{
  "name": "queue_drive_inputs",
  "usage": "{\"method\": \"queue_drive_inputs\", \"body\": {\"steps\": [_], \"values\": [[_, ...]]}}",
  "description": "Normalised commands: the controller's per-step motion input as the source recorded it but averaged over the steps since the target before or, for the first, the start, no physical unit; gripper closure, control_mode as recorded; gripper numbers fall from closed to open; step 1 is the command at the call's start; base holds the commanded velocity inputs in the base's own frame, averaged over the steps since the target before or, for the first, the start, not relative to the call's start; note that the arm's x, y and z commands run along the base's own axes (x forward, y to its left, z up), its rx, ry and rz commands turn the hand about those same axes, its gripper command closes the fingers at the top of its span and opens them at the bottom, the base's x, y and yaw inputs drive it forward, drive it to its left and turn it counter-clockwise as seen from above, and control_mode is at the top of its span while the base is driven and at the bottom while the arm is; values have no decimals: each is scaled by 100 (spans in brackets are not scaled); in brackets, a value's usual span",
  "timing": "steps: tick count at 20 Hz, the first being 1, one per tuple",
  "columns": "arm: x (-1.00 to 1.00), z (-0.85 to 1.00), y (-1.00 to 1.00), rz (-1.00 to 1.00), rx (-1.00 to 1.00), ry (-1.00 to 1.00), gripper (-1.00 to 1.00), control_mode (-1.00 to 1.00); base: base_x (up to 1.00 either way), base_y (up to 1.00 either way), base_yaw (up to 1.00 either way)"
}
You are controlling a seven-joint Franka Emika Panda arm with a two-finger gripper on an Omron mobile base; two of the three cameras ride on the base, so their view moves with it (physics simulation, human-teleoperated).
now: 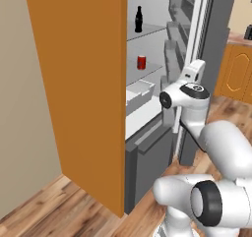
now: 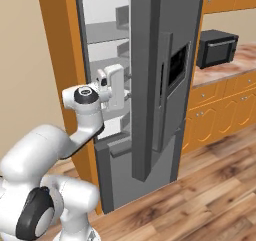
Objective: Open the fridge, grab two sodas, and place both sodas inside the bowl with ice on the dining counter.
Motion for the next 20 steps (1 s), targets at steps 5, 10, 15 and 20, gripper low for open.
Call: {"method": "queue_drive_inputs", "body": {"steps": [5, 10, 15, 20], "values": [[30, 8, -9, 2, 0, -1, -100, -100, 0, 0, 0], [62, 14, -47, 3, 0, 3, -100, -100, 0, 0, 0], [65, 8, -64, 3, 0, 7, -100, -100, 0, 0, 0], [38, 0, -84, 1, 0, 6, -100, -100, 0, 0, 0]]}}
